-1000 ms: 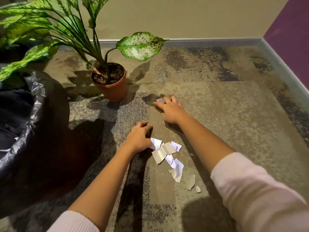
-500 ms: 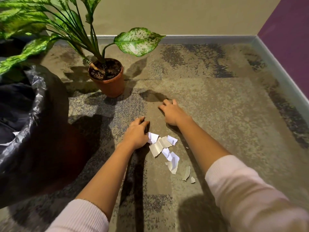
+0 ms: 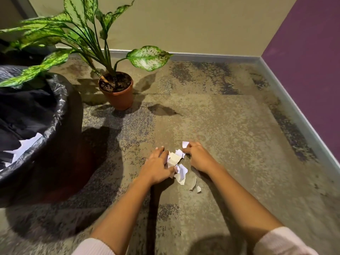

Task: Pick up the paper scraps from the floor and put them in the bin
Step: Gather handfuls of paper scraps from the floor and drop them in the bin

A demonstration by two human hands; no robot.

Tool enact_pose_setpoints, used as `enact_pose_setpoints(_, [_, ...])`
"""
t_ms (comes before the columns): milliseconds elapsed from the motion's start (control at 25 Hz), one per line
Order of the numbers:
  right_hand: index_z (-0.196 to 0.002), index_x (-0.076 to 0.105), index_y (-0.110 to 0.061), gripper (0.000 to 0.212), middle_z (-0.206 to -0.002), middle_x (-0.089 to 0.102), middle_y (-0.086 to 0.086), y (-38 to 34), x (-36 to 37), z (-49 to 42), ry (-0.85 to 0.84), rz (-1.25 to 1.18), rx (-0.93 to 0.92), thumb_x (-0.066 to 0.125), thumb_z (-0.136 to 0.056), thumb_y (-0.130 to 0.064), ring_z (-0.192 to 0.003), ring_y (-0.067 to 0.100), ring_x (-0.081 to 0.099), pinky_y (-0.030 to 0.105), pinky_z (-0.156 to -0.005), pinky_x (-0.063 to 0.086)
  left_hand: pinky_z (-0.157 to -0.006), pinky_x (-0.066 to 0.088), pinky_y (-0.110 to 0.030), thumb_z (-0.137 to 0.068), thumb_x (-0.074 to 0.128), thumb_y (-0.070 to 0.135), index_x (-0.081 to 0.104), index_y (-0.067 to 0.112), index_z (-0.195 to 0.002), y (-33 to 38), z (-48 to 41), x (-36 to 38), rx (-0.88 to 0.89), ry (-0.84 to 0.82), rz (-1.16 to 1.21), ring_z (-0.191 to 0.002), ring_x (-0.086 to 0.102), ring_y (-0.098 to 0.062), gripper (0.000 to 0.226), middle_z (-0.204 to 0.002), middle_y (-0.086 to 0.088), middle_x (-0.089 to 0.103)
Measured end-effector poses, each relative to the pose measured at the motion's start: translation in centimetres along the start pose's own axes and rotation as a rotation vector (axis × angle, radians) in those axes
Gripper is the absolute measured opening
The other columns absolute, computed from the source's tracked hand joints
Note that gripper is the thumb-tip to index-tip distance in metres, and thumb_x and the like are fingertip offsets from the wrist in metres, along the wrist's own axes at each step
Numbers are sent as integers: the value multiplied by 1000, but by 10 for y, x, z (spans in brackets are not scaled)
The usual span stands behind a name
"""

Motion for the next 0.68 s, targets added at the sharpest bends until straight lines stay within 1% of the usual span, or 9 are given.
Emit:
enact_pose_setpoints(120, [-116,71,-20,37,-112,56,4,-2,3,30,-56,-152,-15,52,-90,-1,-110,20,49,23,-95,37,-120,18,-48,-76,65,66,16,24,-155,2,7,3,53,-44,-23,-150,7,-22,103,-164,2,9])
enact_pose_setpoints(200, [-111,72,-14,43,-110,61,6,2,-10,41,24,-445,105,46,-87,10,-101,17,57,22,-91,46,-117,23,-48,-64,70,73,11,27,-155,3,9,2,89,-69,0,-147,15,-23,118,-162,1,15])
enact_pose_setpoints(280, [-112,70,-11,50,-115,61,8,14,-23,45,167,-607,254,39,-84,17,-108,19,59,17,-90,44,-116,23,-48,-54,77,73,3,28,-155,3,10,2,95,-100,8,-146,16,-25,133,-161,0,15])
enact_pose_setpoints(360, [-130,59,-9,59,-131,53,11,18,-27,48,160,-500,300,38,-82,18,-126,24,50,24,-104,38,-117,19,-48,-48,81,72,-6,27,-155,6,11,7,82,-136,-56,-148,9,-27,146,-162,-2,6])
enact_pose_setpoints(400, [-139,49,-10,63,-141,46,11,13,-23,50,105,-417,308,39,-82,16,-134,25,41,30,-112,32,-118,18,-48,-47,81,72,-9,26,-155,8,12,10,77,-133,-110,-148,6,-29,148,-162,-4,3])
enact_pose_setpoints(480, [-148,35,-15,67,-155,31,5,-5,-7,57,12,-355,282,43,-87,10,-144,24,24,40,-120,22,-118,18,-48,-50,82,70,-10,23,-155,12,12,19,77,-87,-193,-148,6,-31,146,-162,-8,2])
enact_pose_setpoints(560, [-150,31,-16,63,-158,27,3,-23,10,66,-21,-369,168,43,-92,4,-148,20,18,37,-121,19,-119,21,-45,-57,83,62,-8,19,-155,15,14,25,104,-32,-193,-147,11,-32,140,-161,-11,7])
enact_pose_setpoints(640, [-145,42,-17,61,-151,42,3,-30,15,74,-27,-481,112,41,-89,7,-142,19,34,31,-114,32,-118,24,-41,-62,84,53,-3,17,-156,15,15,25,141,-5,-157,-145,18,-30,133,-160,-11,15])
enact_pose_setpoints(680, [-140,50,-17,59,-143,52,3,-31,10,77,-12,-569,149,40,-87,8,-135,19,45,27,-107,39,-118,25,-39,-64,85,50,0,18,-156,14,16,23,156,1,-137,-144,21,-29,130,-159,-10,19])
Point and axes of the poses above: each hand's wrist, its own z-axis away from the middle knuckle, its own x-axis out of the palm, y = z × x, the point moved 1 cm from there along -z, towards the middle knuckle
